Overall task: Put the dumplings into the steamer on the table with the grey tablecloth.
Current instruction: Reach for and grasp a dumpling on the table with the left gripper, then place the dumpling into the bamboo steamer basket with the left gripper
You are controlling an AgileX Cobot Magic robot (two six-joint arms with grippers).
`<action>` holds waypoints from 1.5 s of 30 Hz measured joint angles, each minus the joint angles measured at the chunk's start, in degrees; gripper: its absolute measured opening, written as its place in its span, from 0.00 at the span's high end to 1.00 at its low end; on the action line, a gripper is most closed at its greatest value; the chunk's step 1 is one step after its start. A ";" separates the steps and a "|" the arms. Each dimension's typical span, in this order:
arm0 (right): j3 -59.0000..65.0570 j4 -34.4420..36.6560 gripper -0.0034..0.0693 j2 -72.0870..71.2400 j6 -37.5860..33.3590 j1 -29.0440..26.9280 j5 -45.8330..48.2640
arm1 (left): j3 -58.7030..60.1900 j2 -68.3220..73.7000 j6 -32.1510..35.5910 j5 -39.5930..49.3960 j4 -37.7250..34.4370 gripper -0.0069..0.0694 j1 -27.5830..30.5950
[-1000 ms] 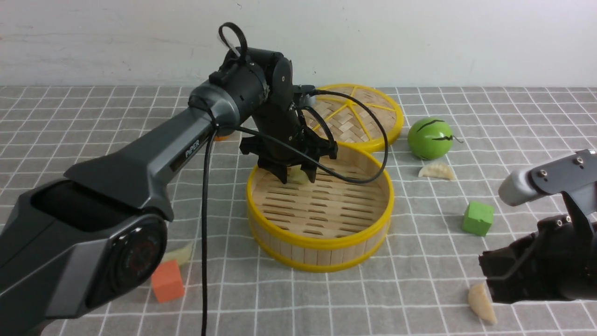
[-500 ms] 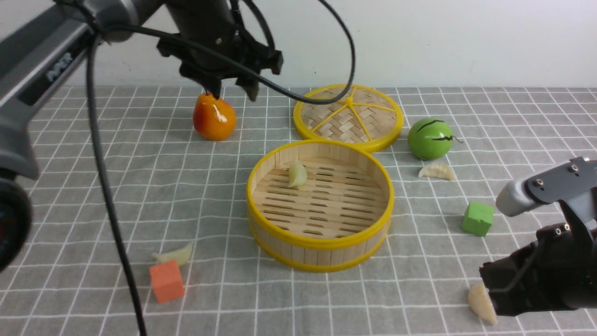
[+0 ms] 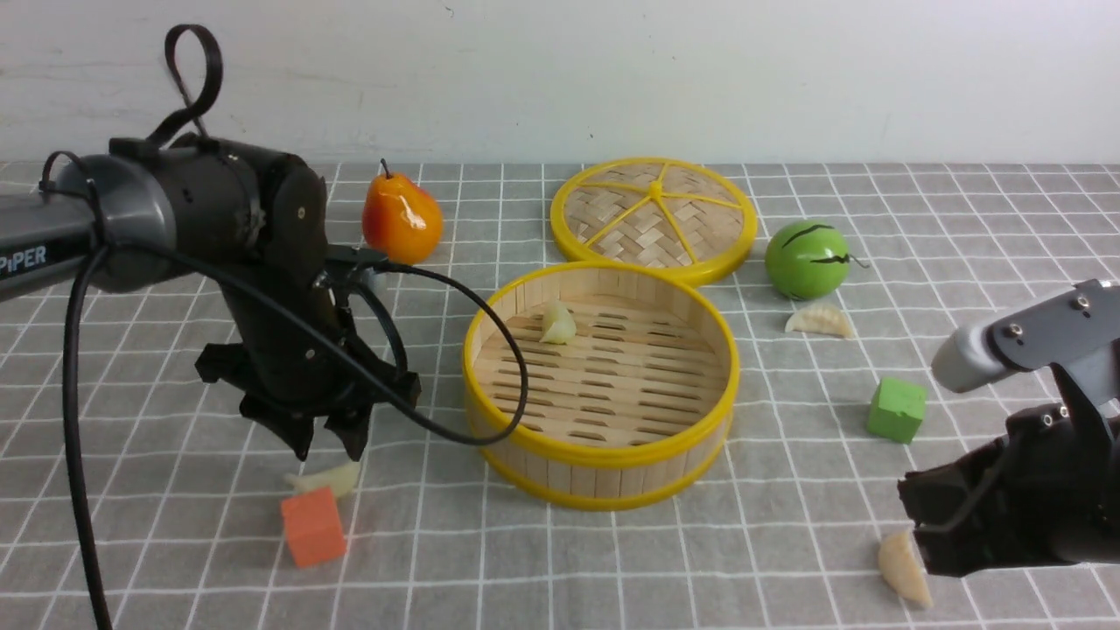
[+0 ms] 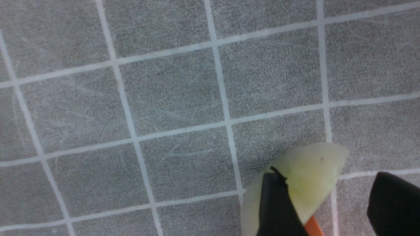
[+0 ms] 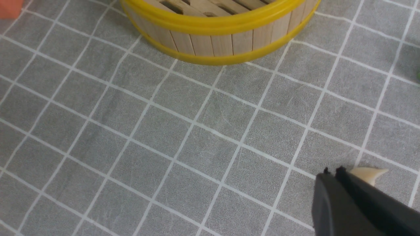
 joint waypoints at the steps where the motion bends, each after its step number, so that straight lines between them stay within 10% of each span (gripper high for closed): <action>1: 0.00 0.04 0.94 0.00 0.00 0.00 0.00 | 0.00 0.53 0.00 -0.09 0.00 0.37 0.00; 21: 0.00 0.26 0.92 0.00 0.00 0.00 0.23 | -3.02 3.48 -1.46 2.99 3.70 0.53 0.00; 30: 0.00 0.13 0.92 0.05 -1.67 0.00 -2.05 | -13.42 -1.45 -1.01 -1.24 -12.09 0.53 -5.11; 45: -0.69 0.14 0.90 3.61 -1.02 0.00 1.98 | -13.49 9.62 -6.35 -14.31 -1.00 0.50 -14.73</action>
